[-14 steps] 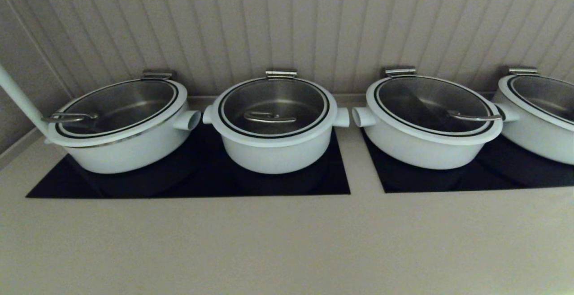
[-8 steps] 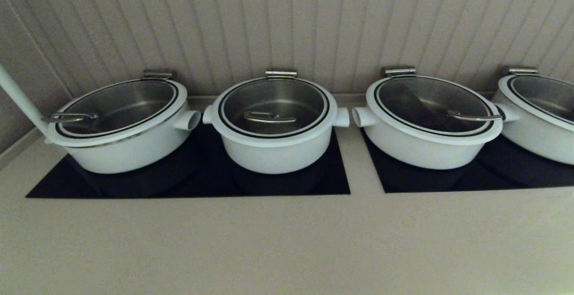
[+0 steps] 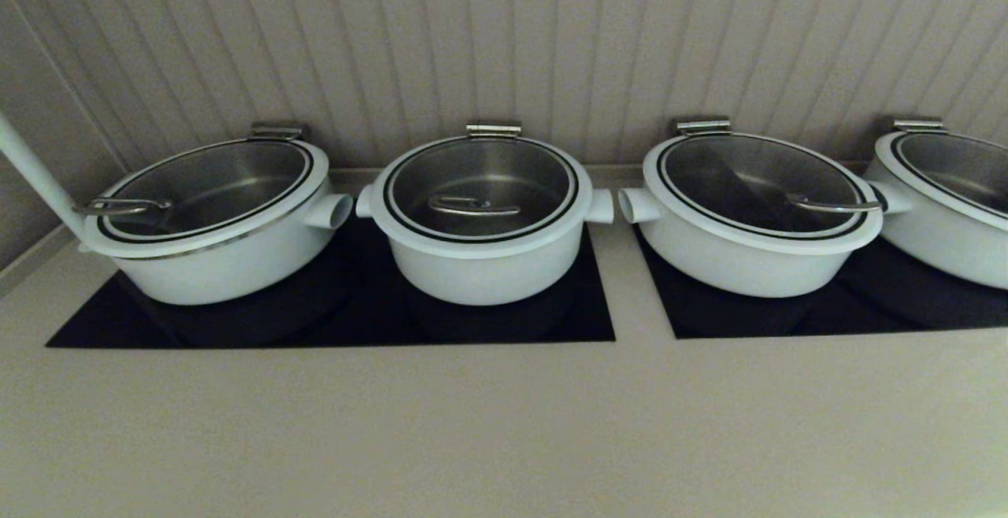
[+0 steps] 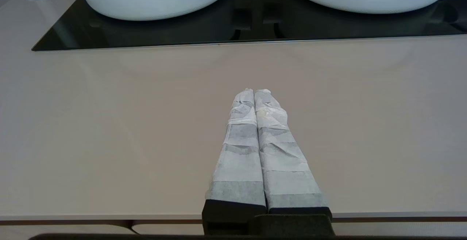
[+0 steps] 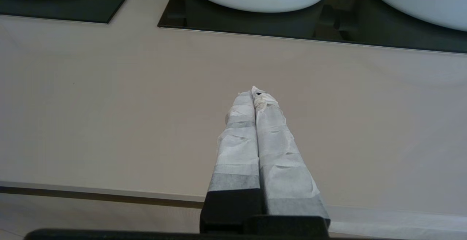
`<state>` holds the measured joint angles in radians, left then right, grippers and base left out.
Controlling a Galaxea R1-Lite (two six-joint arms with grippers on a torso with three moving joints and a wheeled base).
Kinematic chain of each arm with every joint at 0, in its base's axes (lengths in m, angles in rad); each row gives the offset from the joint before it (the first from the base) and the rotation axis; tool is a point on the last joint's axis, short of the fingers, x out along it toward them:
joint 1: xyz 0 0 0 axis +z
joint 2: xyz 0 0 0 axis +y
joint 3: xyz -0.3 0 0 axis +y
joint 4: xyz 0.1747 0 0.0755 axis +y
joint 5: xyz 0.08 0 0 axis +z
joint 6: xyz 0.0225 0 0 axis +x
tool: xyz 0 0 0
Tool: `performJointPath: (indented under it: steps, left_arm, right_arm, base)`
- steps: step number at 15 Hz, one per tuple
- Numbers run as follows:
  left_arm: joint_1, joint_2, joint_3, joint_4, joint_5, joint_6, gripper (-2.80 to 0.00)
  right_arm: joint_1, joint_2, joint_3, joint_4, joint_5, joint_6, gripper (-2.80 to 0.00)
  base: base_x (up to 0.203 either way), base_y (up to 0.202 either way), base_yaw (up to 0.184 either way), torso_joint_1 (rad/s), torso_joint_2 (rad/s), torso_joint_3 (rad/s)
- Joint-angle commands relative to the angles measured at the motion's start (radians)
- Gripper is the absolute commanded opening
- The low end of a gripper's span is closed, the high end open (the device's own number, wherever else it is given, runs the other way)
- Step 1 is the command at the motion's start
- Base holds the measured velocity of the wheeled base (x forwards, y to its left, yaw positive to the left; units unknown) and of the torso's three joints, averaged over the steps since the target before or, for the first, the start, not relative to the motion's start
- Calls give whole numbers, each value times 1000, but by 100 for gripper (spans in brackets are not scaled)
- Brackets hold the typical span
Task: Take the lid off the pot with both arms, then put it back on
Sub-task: Open the food pot lid a small opening with the right arm
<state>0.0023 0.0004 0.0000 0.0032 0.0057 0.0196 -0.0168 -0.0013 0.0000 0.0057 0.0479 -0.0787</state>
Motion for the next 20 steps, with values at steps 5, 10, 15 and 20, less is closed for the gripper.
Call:
performJointPath:
  steps: [5, 10, 15, 20]
  left_arm:
    - [0, 0, 0, 0, 0, 0, -280]
    - [1, 0, 0, 0, 0, 0, -280]
    - [0, 0, 0, 0, 0, 0, -280]
    - [1, 0, 0, 0, 0, 0, -280]
  right_arm:
    - [0, 1, 0, 0, 1, -1, -280]
    - [0, 1, 0, -1, 10, -81, -280]
    - [0, 1, -2, -62, 25, -94, -280]
    - [8, 48, -141, -23, 58, -93, -280]
  base:
    - [0, 0, 0, 0, 0, 0]
    - [0, 0, 0, 0, 0, 0]
    - [0, 0, 0, 0, 0, 0]
    - [0, 0, 0, 0, 0, 0]
